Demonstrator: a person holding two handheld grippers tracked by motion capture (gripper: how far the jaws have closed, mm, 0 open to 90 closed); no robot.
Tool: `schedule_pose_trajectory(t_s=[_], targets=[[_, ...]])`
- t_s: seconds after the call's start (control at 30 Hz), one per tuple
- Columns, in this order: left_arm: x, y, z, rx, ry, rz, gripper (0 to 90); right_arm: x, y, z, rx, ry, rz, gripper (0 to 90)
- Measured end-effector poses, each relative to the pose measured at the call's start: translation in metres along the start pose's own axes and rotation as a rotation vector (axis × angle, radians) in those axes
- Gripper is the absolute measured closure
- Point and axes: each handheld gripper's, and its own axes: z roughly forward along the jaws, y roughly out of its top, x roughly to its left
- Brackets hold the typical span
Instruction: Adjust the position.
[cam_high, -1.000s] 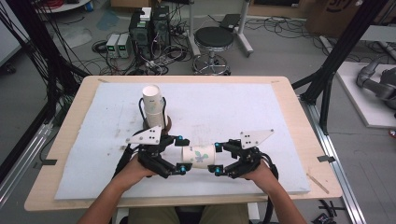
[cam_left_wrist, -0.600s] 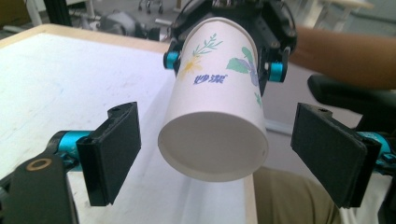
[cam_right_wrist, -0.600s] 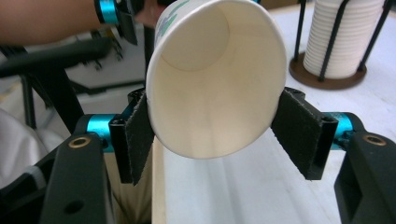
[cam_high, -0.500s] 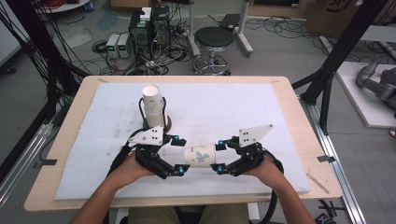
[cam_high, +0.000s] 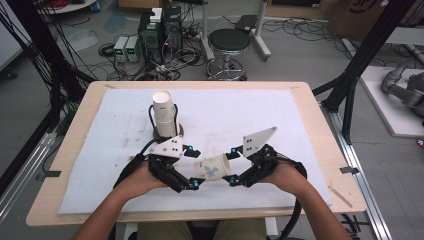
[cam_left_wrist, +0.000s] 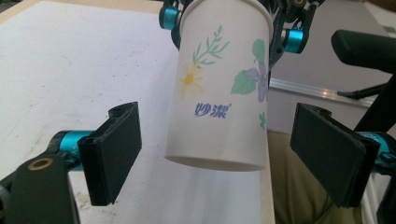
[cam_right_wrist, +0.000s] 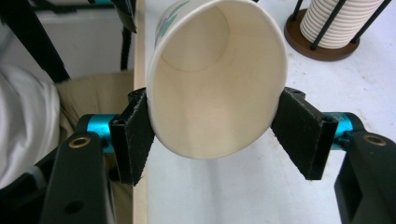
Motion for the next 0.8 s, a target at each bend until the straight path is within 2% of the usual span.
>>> schedule_pose_trajectory(t_s=[0.17,0.4,0.8], targets=[[0.0,0.001,0.004,0.042,0.001,0.015,17.3,0.002,0.009,0.001,0.053,-0.012,-0.03,32.3],[-0.002,0.002,0.01,0.078,-0.005,0.023,17.7,0.005,0.028,0.007,0.188,-0.027,-0.095,32.3],[-0.002,0.006,0.017,0.122,-0.019,0.035,20.4,0.007,0.047,0.015,0.294,-0.02,-0.154,32.2]])
